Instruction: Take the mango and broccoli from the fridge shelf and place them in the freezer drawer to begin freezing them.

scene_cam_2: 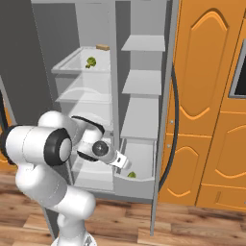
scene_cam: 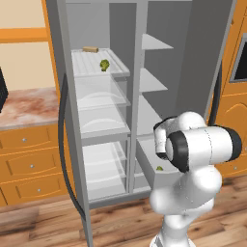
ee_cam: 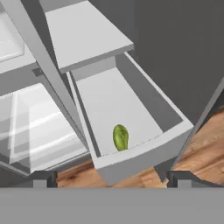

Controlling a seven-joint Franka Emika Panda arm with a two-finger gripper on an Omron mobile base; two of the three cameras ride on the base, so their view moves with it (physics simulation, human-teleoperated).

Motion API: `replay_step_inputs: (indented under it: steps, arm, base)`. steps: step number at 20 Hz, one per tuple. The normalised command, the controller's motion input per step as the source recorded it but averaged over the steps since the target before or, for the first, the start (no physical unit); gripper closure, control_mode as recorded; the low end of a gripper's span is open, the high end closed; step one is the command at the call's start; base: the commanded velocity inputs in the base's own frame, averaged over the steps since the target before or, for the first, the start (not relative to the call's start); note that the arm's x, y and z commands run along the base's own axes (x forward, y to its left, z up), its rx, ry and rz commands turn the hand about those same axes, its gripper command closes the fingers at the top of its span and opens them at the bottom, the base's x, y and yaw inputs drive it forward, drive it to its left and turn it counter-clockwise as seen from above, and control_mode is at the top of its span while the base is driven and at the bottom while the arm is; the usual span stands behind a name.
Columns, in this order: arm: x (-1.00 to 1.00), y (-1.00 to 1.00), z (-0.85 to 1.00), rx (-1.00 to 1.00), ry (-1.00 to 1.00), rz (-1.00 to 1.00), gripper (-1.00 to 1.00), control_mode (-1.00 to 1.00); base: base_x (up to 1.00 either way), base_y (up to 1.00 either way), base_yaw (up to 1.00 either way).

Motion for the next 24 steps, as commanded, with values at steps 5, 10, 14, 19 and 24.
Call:
replay_step_inputs:
  steps: [5,10,14,19,24]
  arm:
    - [0.0,0.11,1.0,-0.06,0.14,0.0,-1.0,-1.0]
    - [0.14,0.07,1.0,0.0,0.3,0.02,-1.0,-1.0]
    - [0.5,0.01,1.0,0.0,0.38,0.04,-1.0,-1.0]
    - [0.54,0.0,1.0,0.01,0.44,0.09,-1.0,-1.0]
    - [0.54,0.0,1.0,0.08,0.39,0.14,-1.0,-1.0]
  base:
    - [0.0,0.0,0.0]
    - [0.0,0.0,0.0]
    - [0.0,0.0,0.0]
    - [0.0,0.0,0.0]
    - [0.0,0.0,0.0]
